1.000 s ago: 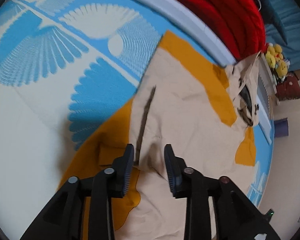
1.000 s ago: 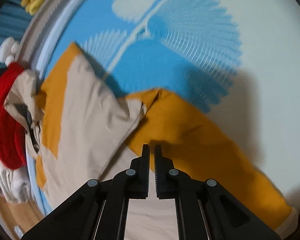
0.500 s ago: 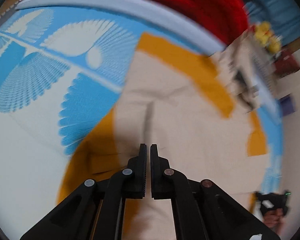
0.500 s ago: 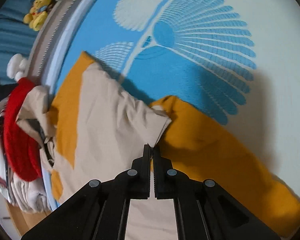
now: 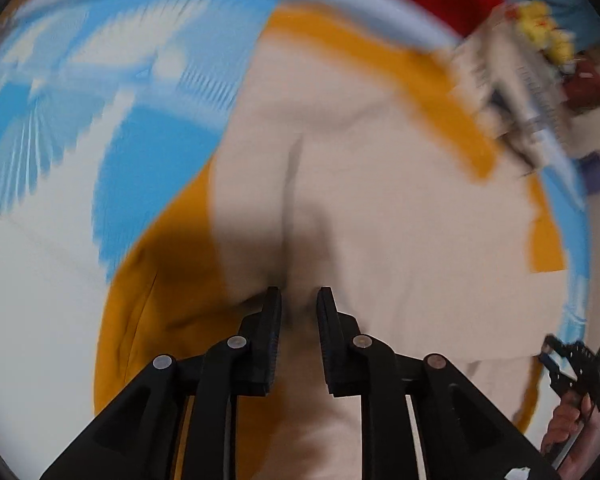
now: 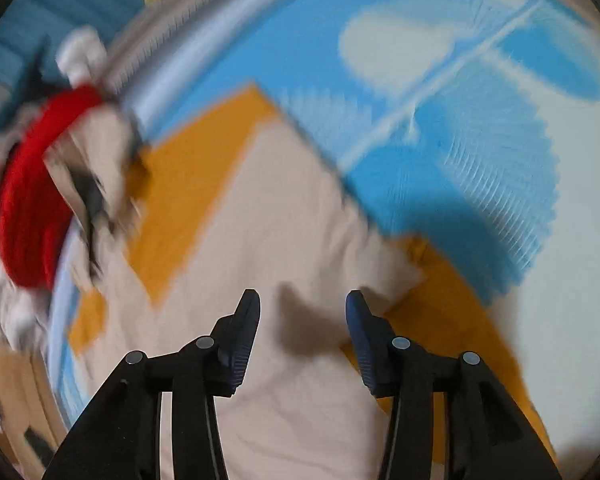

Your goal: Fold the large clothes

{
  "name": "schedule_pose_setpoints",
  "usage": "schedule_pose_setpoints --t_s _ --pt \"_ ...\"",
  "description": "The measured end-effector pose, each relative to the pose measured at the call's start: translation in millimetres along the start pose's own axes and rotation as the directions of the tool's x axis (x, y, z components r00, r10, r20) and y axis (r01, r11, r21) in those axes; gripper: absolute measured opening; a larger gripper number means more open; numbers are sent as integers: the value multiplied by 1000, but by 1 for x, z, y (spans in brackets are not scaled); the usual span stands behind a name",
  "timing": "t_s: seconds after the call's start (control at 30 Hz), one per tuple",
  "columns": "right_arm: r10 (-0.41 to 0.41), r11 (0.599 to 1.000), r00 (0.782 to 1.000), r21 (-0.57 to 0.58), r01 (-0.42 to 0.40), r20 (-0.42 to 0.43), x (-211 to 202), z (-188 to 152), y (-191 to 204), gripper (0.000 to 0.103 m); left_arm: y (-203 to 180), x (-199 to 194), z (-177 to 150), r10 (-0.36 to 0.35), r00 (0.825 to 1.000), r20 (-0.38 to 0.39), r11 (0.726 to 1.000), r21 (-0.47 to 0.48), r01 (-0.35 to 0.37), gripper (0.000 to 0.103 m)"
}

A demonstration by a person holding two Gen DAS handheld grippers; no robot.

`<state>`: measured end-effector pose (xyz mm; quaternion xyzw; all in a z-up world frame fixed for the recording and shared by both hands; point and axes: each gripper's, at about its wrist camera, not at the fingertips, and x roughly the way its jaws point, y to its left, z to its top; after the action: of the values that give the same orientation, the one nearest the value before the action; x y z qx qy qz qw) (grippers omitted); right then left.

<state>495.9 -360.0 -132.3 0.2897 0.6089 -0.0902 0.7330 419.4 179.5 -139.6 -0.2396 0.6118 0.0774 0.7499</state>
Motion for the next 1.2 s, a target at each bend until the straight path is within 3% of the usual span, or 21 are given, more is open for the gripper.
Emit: schedule_pose_setpoints --t_s 0.03,0.1,0.23,0.3,0.37,0.43,0.47,0.53,0.57,0.6,0.63,0.7,0.83,0.93,1.0,1.1,1.2 --pt "-33 999 999 6 33 -34 9 -2 -3 46 3 0 -1 -8 1000 -1 1000 -22 8 17" --pt "-22 999 1000 35 22 -14 2 -1 -3 46 -2 -11 0 -8 1000 24 1000 -7 8 16" --pt "-23 999 992 -32 27 123 -31 2 17 46 -14 -36 3 -17 994 109 999 31 14 18" --pt "-41 999 988 -29 46 147 -38 3 19 46 -14 -39 4 -30 992 124 999 25 27 18" --pt "-60 998 988 5 60 141 -42 4 17 46 -9 -48 3 4 989 145 1000 25 -7 18" --pt "-60 998 980 -17 65 190 -59 0 18 46 -15 -59 1 28 981 192 998 48 -38 19" --pt "-58 995 970 -60 74 237 -71 -2 23 46 -20 -64 1 36 977 213 997 63 -50 21" --pt "-36 985 944 -147 89 329 -99 -9 27 46 -30 -79 -2 56 965 256 993 90 -81 37" --pt "-9 970 917 -218 105 400 -119 -15 38 46 -35 -89 -5 62 957 283 990 101 -95 43" --pt "14 957 895 -265 117 446 -134 -20 46 46 -41 -98 -8 68 949 306 988 108 -106 55" --pt "30 949 882 -291 123 470 -143 -25 50 46 -47 -108 -13 71 942 328 987 112 -113 63" --pt "82 927 854 -353 124 514 -167 -40 58 46 -55 -123 -22 48 935 352 988 119 -96 64" --pt "142 893 820 -429 136 555 -194 -67 66 46 -71 -150 -43 -1 924 384 988 145 -59 83" --pt "198 868 801 -481 125 565 -203 -91 70 46 -81 -167 -63 -36 902 431 981 189 -51 83" --pt "234 856 788 -505 110 569 -207 -102 70 46 -85 -177 -72 -58 877 477 976 211 -50 83" --pt "227 834 776 -529 158 589 -211 -116 76 46 -87 -186 -84 -67 831 551 973 221 -68 75" --pt "218 826 803 -543 150 555 -213 -119 80 46 -89 -190 -88 -81 809 582 968 238 -75 65"
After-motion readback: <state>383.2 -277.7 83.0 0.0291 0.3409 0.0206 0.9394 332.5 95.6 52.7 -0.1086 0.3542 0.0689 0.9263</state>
